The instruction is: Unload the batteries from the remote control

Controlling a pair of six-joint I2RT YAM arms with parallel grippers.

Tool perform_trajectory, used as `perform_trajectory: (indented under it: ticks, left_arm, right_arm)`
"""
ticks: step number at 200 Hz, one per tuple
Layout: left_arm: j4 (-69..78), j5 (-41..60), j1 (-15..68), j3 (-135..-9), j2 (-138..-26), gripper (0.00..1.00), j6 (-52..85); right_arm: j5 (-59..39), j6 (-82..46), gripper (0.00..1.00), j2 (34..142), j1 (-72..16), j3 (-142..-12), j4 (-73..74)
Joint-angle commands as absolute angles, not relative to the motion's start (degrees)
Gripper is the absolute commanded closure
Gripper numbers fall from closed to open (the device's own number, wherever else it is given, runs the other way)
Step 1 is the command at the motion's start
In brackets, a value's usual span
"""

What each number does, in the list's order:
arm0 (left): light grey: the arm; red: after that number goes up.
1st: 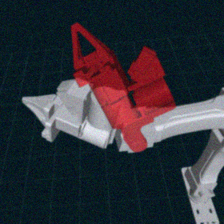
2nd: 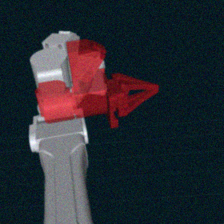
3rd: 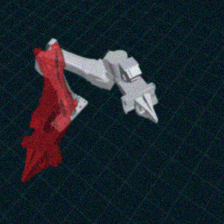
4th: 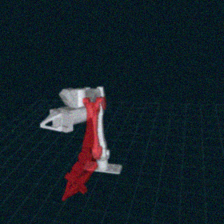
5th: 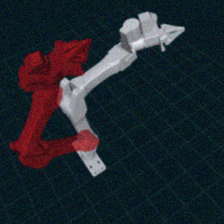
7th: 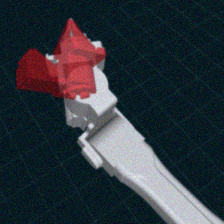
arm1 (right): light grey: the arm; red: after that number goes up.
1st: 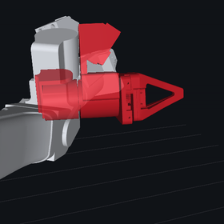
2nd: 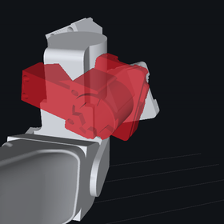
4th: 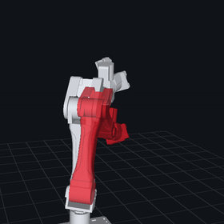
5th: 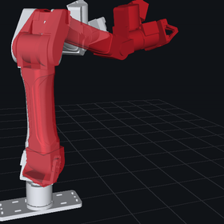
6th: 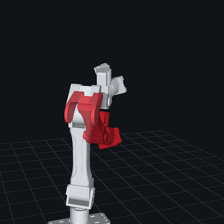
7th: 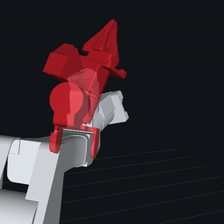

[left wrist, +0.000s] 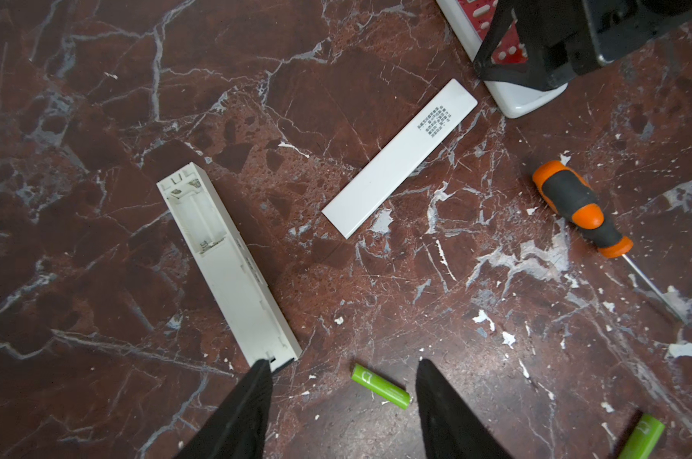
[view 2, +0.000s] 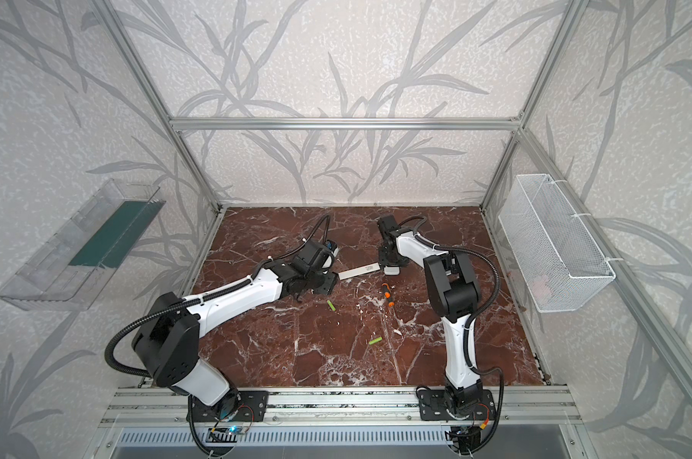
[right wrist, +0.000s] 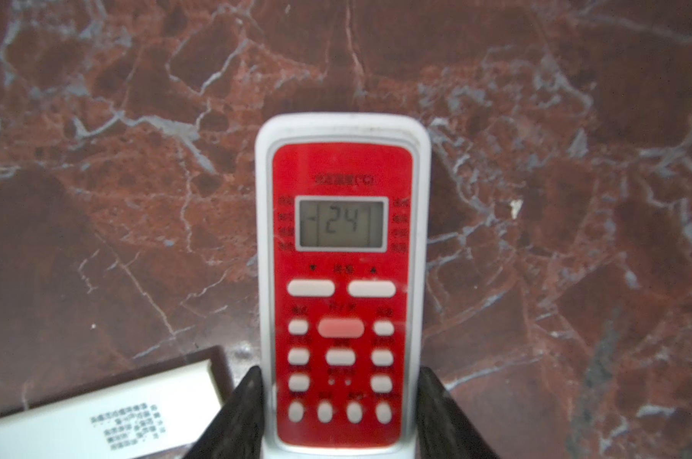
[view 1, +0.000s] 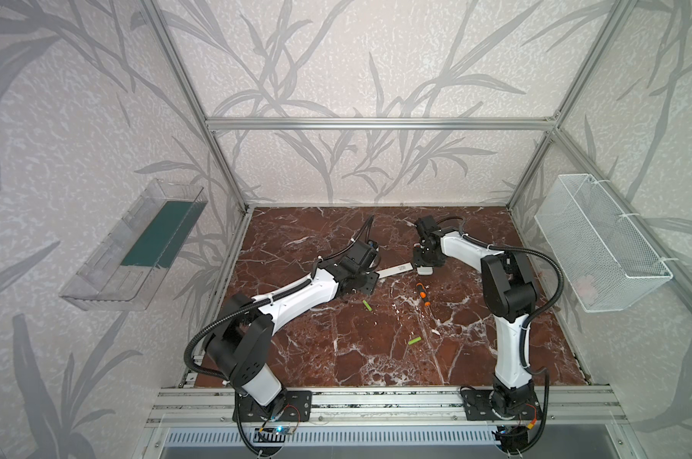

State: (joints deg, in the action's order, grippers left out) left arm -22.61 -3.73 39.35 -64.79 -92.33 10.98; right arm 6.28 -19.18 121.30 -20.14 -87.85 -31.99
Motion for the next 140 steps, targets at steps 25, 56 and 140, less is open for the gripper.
perform_trajectory:
  ticks: [25, 56, 140]
  left_arm:
    - [-17.8, -10.0, 39.4, -59.9, -85.6, 0.25, 13.2]
    - [-14.5, -10.8, 39.4, -57.2, -80.8, 0.15, 12.9]
    - [1.1, 9.1, 34.5, -52.1, -72.9, 0.02, 23.5]
  right_arm:
    - [9.5, -16.2, 0.65, 117.2, -20.1, -84.2, -33.8]
    - [9.1, -15.0, 0.66, 111.9, -20.1, -80.5, -29.8]
    - [1.6, -10.8, 0.74, 97.3, -27.0, -68.0, -14.7]
